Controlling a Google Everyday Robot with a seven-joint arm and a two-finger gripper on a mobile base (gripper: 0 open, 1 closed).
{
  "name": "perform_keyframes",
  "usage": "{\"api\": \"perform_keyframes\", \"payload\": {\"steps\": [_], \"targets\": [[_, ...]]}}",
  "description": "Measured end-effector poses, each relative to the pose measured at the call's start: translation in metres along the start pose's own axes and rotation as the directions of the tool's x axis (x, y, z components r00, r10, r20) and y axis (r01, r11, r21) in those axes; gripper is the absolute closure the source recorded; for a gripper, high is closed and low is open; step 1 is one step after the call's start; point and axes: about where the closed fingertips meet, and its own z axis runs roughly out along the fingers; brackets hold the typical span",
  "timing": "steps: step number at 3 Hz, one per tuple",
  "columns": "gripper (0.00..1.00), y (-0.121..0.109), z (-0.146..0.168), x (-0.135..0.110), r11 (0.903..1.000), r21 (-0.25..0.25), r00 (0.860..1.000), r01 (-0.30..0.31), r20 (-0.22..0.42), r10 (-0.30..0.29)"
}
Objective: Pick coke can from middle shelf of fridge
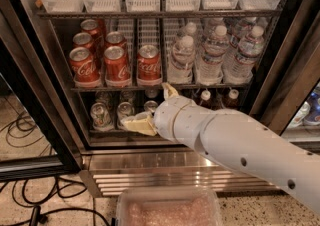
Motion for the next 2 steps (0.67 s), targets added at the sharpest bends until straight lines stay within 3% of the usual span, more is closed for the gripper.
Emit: {"api": "perform_keyframes", "payload": {"steps": [1, 2], "targets": [[0.17, 0.0000, 0.0000, 0.0000, 1.0000, 0.000, 1.000, 0.000, 0.000, 0.000], [0.29, -0.0006, 0.0033, -0.0009, 0.9998, 0.014, 1.000, -0.017, 0.018, 0.017]]}}
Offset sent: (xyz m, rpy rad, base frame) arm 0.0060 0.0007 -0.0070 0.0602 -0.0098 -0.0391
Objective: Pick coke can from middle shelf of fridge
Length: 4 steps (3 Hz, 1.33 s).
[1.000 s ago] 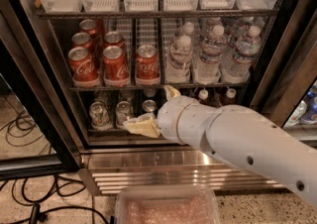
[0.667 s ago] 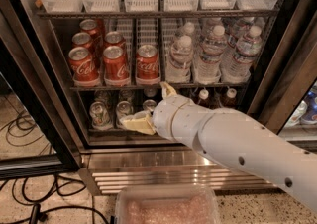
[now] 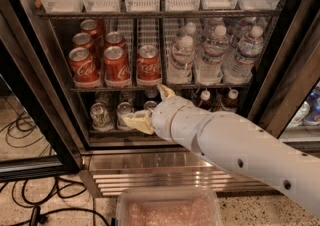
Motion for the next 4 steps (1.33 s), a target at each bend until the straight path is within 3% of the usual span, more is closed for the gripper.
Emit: {"api": "perform_keyframes", "payload": {"steps": [2, 4], "targets": [[0.42, -0.010, 0.024, 0.002, 0.9970, 0.058, 0.996, -0.052, 0.073, 0.048], [0.40, -0.029, 0.039, -0.002, 0.9888, 0.135, 0.991, -0.063, 0.128, 0.046]]}}
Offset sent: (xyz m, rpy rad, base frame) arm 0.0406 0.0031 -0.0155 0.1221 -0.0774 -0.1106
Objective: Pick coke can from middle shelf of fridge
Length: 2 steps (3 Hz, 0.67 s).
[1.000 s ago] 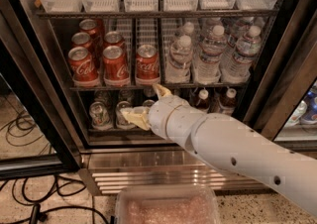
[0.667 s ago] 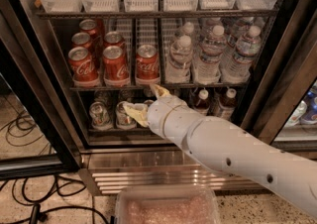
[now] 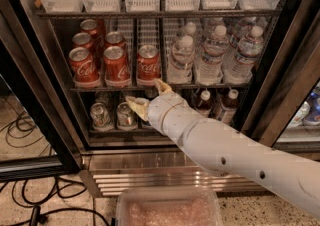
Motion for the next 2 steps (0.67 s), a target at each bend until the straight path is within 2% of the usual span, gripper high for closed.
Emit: {"api": "perform_keyframes", "payload": {"steps": [2], "targets": [[0.34, -0.031, 0.014, -0.010, 0.9937, 0.104, 0.998, 0.042, 0.034, -0.046]]}}
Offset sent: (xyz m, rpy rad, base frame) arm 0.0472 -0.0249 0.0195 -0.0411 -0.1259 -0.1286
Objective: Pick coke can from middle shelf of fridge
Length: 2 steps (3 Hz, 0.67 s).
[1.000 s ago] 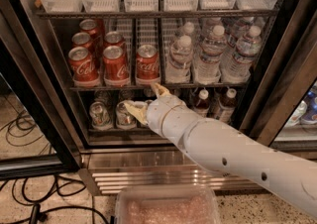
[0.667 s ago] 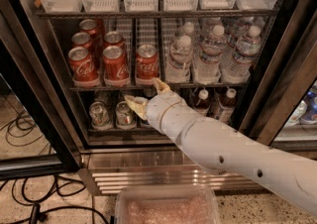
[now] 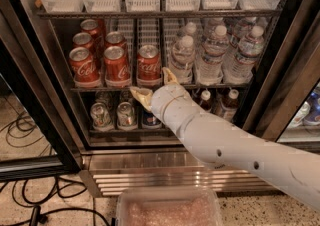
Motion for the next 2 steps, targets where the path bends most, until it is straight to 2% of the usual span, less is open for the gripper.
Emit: {"api": "perform_keyframes", "payload": {"steps": [2], "targets": [[0.36, -0.018, 0.022, -0.005, 0.9977, 0.066, 1.000, 0.015, 0.021, -0.016]]}}
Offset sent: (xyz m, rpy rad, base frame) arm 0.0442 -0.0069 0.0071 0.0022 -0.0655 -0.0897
